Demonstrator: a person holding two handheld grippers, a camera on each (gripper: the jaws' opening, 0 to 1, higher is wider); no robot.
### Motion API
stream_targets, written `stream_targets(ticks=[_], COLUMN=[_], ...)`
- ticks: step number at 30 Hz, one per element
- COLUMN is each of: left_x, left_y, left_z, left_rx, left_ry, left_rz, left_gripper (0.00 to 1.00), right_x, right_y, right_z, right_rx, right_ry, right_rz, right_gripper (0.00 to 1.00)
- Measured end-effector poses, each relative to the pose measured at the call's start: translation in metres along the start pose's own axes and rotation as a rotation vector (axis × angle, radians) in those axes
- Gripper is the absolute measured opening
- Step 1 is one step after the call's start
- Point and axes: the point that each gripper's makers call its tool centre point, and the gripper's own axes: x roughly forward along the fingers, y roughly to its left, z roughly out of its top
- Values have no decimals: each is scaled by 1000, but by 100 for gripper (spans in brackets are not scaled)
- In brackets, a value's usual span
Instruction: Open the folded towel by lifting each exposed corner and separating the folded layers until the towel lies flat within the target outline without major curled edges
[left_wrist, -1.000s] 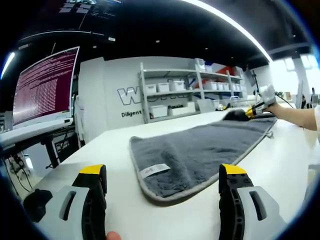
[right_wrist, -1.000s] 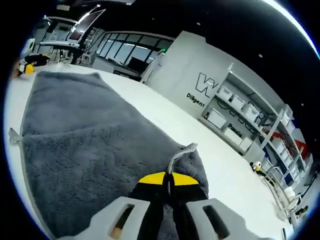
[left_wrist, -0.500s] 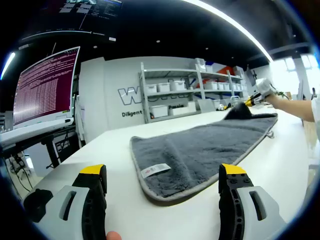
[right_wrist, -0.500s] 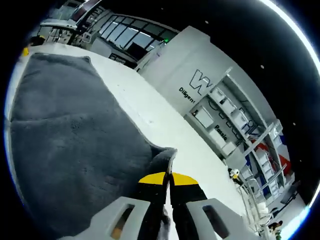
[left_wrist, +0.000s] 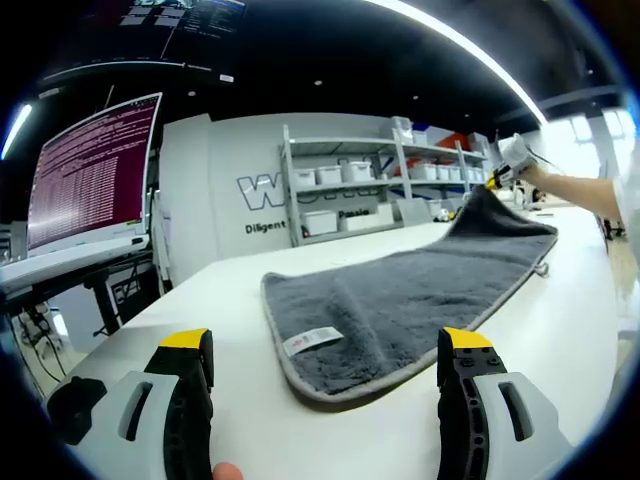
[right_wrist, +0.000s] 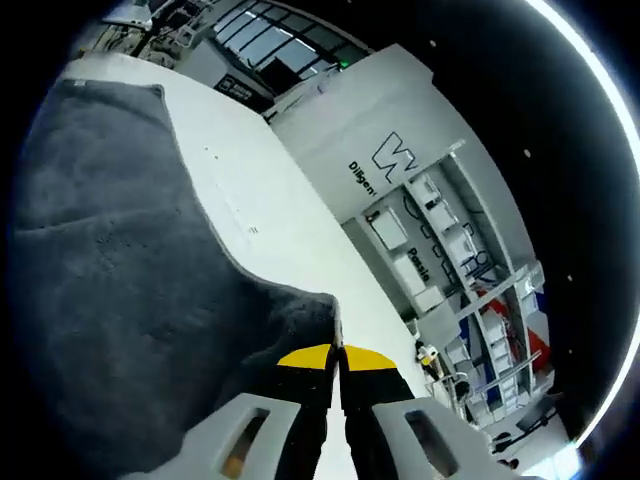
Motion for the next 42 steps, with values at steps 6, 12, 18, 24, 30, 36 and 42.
stream_targets(ticks=[6, 12, 18, 24, 30, 36, 42], left_x=[0, -1, -1, -1, -1, 0, 1], left_y=[-1, -1, 0, 0, 1, -1, -1], left_z=[0, -1, -2, -3, -4, -5, -5], left_rx=[1, 3, 3, 8, 10, 23, 23], left_ry=[0, 2, 5, 14, 21, 32, 33], left_rz=[-1, 0, 2, 7, 13, 9, 9], left_gripper=[91, 91, 91, 91, 91, 91, 91], right_x=[9, 20, 35, 51, 75, 92, 99], right_y=[-13, -23, -23, -13, -5, 0, 6], right_z=[-12, -26, -43, -52, -65, -73, -83], right_rx=[-47, -78, -114, -129, -107, -94, -74], right_ry=[84, 145, 215, 245, 276, 296, 325], right_rz=[-18, -20, -12, 13, 38, 38, 43], right_gripper=[0, 0, 0, 0, 0, 0, 0])
